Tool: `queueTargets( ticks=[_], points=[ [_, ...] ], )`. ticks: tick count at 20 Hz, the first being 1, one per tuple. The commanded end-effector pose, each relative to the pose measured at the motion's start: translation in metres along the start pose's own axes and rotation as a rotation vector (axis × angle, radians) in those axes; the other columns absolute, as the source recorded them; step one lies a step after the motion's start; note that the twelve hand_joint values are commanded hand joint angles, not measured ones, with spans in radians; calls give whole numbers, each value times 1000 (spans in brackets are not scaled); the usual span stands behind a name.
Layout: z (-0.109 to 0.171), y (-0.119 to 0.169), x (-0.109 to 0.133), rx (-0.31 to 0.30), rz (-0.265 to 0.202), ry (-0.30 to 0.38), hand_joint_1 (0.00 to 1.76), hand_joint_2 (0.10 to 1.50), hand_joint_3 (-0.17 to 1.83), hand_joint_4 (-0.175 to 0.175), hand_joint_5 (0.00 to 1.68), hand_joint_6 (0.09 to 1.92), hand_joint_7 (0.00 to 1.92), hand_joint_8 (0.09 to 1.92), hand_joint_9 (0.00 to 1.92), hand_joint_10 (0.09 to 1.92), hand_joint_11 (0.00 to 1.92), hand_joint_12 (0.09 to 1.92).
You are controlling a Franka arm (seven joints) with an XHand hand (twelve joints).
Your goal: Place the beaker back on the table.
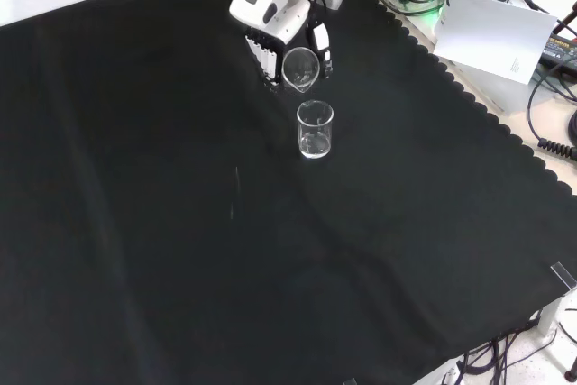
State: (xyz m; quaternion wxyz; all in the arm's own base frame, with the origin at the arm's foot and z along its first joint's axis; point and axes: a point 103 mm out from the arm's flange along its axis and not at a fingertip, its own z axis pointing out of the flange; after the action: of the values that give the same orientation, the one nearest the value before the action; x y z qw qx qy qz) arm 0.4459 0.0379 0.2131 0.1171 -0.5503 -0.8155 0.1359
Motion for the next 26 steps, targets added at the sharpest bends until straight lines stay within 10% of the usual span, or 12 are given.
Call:
queueTargets(
  ticks=[1, 8, 26],
  points=[
    [10, 10, -37, -150, -14, 133, 1316, 733, 451, -175, 1356, 409, 1408, 386, 1763, 87, 1480, 476],
    [19, 38, -63, -252, 0, 218, 1315, 737, 452, -175, 1337, 447, 1390, 423, 1753, 87, 1476, 484],
    [68, 122, -73, -295, -69, 422, 1313, 745, 447, -175, 1319, 480, 1372, 455, 1736, 87, 1458, 490]
  ],
)
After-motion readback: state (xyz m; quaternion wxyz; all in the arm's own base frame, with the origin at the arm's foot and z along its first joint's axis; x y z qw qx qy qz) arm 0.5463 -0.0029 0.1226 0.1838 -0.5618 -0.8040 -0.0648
